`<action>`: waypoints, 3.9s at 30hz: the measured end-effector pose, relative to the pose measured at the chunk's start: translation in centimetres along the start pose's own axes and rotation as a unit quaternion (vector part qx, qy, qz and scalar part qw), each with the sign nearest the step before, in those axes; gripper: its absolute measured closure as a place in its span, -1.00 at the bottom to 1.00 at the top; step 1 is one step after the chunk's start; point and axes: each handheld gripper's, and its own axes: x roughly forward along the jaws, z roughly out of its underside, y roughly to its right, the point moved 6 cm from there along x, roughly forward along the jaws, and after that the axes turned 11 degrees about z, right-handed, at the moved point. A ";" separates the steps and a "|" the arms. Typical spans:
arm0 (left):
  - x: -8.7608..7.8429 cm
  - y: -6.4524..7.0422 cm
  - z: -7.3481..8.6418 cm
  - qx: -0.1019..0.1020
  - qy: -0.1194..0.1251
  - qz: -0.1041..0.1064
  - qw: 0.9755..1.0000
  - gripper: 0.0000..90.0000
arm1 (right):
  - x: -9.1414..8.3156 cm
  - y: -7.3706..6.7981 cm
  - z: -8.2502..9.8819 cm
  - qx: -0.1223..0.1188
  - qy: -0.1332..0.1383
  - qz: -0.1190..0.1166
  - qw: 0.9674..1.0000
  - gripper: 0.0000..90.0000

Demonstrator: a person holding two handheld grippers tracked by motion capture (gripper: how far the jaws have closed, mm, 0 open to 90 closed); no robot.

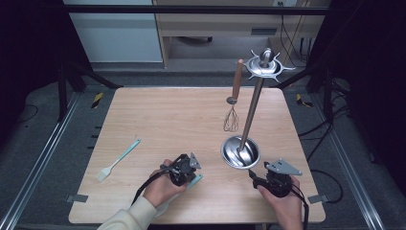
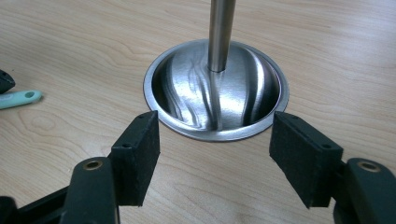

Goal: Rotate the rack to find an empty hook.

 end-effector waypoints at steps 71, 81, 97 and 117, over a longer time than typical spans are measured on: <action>0.7 2.7 -2.1 0.001 -0.096 0.045 0.994 0.64 | -0.1 0.2 0.0 -0.004 -0.002 -0.005 1.000 -0.25; -3.0 2.7 -2.6 0.008 -0.009 0.027 1.000 0.65 | 0.0 0.1 0.1 -0.005 -0.005 -0.006 1.000 -0.25; -10.0 2.7 -3.7 -0.002 0.131 0.005 0.991 0.65 | 0.2 0.0 0.2 -0.007 -0.009 -0.005 1.000 -0.25; -14.7 3.2 -6.9 0.015 0.208 -0.018 0.978 0.65 | 0.2 0.0 0.3 -0.008 -0.012 -0.006 1.000 -0.26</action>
